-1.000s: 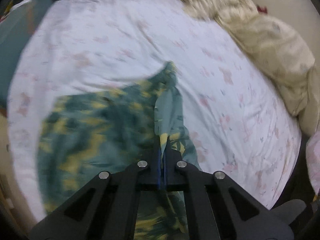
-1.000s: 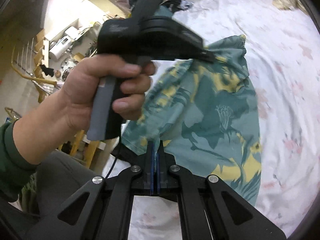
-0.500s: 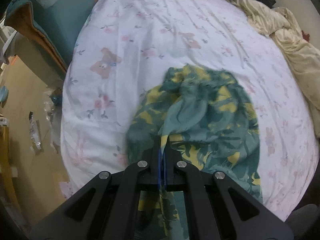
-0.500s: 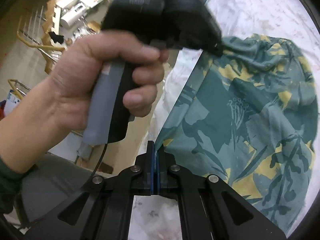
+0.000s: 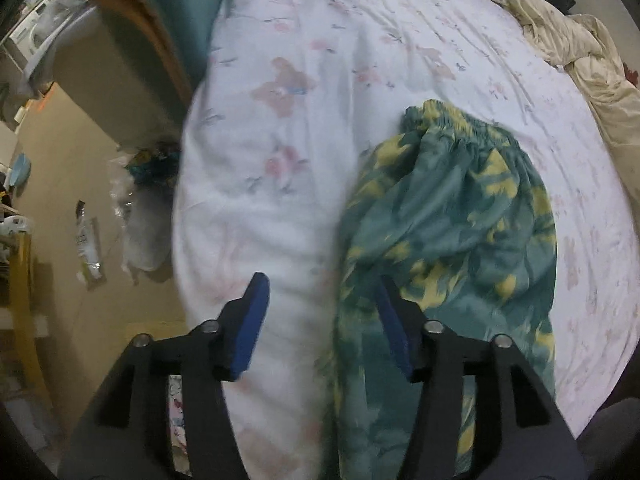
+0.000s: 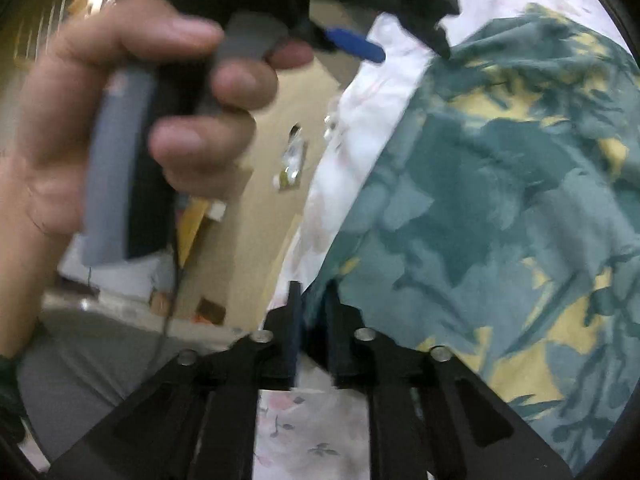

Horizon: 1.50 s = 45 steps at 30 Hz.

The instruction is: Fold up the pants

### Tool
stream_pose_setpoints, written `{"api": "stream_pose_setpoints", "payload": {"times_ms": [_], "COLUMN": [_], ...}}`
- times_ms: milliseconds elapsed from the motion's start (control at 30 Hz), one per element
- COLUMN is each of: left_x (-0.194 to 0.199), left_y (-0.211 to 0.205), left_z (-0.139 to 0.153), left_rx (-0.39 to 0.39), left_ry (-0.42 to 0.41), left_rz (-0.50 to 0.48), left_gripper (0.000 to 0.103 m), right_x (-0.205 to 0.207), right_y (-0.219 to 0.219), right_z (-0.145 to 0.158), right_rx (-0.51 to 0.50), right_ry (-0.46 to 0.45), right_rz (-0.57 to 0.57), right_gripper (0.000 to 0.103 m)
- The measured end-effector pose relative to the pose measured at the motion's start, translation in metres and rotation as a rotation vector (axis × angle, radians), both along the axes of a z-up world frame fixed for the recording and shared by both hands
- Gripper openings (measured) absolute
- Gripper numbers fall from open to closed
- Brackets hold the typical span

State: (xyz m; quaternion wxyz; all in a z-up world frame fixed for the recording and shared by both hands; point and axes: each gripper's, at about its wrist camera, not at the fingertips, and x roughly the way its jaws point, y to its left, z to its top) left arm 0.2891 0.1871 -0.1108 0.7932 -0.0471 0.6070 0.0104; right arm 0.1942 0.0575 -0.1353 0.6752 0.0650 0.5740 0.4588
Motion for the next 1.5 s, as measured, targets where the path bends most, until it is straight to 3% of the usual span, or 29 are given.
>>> {"api": "stream_pose_setpoints", "payload": {"times_ms": [33, 67, 100, 200, 300, 400, 533, 633, 767, 833, 933, 1033, 1133, 1267, 1400, 1500], "left_x": [-0.008, -0.016, -0.027, -0.054, -0.083, -0.1, -0.11, -0.113, -0.12, -0.124, -0.126, -0.129, -0.128, -0.14, -0.157, -0.172], "left_y": [0.003, 0.005, 0.008, 0.008, -0.003, -0.019, -0.039, -0.057, -0.078, -0.08, -0.073, -0.074, -0.076, -0.088, -0.088, -0.098], "left_z": [0.002, 0.002, 0.0, -0.007, -0.019, -0.032, -0.045, -0.045, -0.046, -0.051, -0.056, -0.057, -0.057, -0.047, -0.005, 0.034], "left_rx": [-0.002, -0.004, -0.019, -0.05, -0.063, -0.082, -0.048, -0.054, -0.013, 0.008, 0.0, 0.012, 0.035, 0.062, 0.018, -0.001], "left_ry": [0.006, 0.019, 0.043, 0.109, 0.191, 0.249, 0.295, 0.299, 0.306, 0.319, 0.322, 0.315, 0.301, 0.244, 0.139, 0.06], "left_rz": [0.007, 0.012, 0.014, 0.008, -0.013, -0.038, -0.087, -0.115, -0.159, -0.158, -0.128, -0.141, -0.115, -0.077, -0.001, -0.032], "left_gripper": [0.067, 0.07, 0.07, 0.07, 0.07, 0.068, 0.046, 0.037, 0.015, 0.013, 0.009, 0.006, 0.005, 0.004, 0.004, 0.003], "right_x": [-0.005, -0.012, -0.018, -0.037, -0.04, -0.031, -0.011, 0.001, -0.003, -0.008, -0.009, -0.01, -0.013, -0.017, -0.023, -0.031], "right_y": [0.002, 0.003, 0.001, -0.021, -0.081, -0.147, -0.227, -0.275, -0.258, -0.237, -0.214, -0.202, -0.196, -0.189, -0.21, -0.225], "right_z": [-0.001, -0.002, 0.0, 0.011, 0.025, 0.034, 0.026, 0.0, -0.042, -0.055, -0.051, -0.05, -0.046, -0.018, 0.01, 0.043], "right_rx": [0.007, 0.024, 0.036, 0.062, 0.112, 0.113, 0.048, 0.024, 0.046, 0.042, 0.019, 0.034, -0.009, -0.012, 0.038, 0.073], "right_ry": [0.009, 0.031, 0.037, -0.004, -0.01, -0.012, 0.004, 0.11, 0.252, 0.292, 0.229, 0.244, 0.202, 0.116, 0.054, 0.0], "right_rz": [0.017, 0.041, 0.057, 0.095, 0.008, -0.168, -0.453, -0.609, -0.577, -0.534, -0.487, -0.43, -0.411, -0.384, -0.4, -0.418], "right_gripper": [0.036, 0.06, 0.073, 0.073, 0.073, 0.073, 0.073, 0.075, 0.075, 0.075, 0.075, 0.056, 0.015, 0.009, 0.009, 0.008]}}
